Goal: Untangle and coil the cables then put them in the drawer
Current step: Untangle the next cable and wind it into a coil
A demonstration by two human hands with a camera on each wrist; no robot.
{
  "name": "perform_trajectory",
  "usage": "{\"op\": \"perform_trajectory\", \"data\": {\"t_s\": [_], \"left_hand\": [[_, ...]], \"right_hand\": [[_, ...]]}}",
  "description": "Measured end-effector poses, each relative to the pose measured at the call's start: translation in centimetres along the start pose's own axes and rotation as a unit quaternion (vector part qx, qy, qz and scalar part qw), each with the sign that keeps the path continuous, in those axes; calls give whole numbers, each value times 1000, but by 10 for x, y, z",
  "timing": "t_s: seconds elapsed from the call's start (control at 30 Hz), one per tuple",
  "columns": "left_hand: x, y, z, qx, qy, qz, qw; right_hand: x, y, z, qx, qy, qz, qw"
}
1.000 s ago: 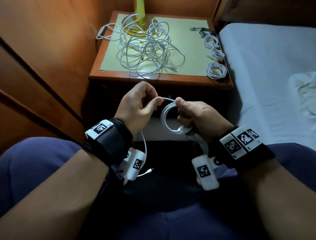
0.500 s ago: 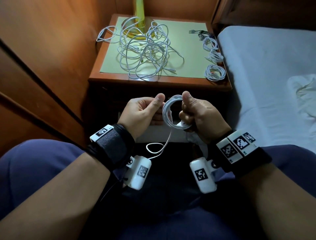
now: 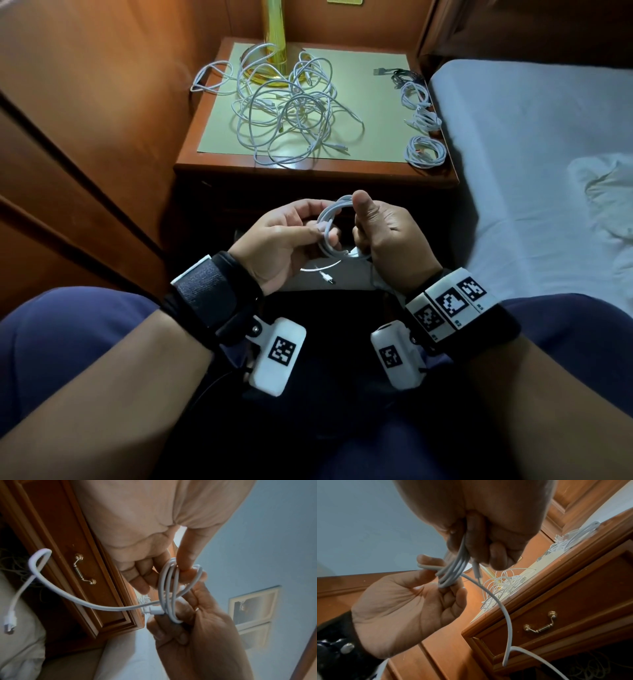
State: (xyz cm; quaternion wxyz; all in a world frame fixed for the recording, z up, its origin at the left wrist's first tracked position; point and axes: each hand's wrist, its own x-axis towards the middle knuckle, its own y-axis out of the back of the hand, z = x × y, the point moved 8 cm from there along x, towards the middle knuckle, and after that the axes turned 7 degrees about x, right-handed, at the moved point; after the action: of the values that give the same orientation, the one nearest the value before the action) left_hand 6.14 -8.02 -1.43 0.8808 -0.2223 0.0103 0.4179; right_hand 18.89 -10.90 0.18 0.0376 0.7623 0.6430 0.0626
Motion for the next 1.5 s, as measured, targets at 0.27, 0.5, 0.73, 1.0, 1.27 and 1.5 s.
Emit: {"op": "perform_trajectory", "data": {"t_s": [0.27, 0.5, 0.73, 1.0, 1.27, 1.5], "left_hand": [[-1, 4, 3, 186, -46, 87, 978], [-4, 22, 6, 237, -52, 201, 949], [-1, 16, 4, 42, 1, 136, 990], [-2, 34, 15, 272, 3, 87, 958], [2, 59, 20, 469, 9, 143, 871], [-9, 79, 42, 592, -26, 252, 765]], "right_hand": [[1, 1, 2, -67, 28, 12, 997], [3, 8, -7, -174, 58, 41, 982], [7, 22, -11, -269, 87, 66, 957], [15, 108, -25, -269, 76, 267, 922], [4, 114, -32, -308, 73, 315, 895], [6, 144, -26, -269, 16, 375, 887]]}}
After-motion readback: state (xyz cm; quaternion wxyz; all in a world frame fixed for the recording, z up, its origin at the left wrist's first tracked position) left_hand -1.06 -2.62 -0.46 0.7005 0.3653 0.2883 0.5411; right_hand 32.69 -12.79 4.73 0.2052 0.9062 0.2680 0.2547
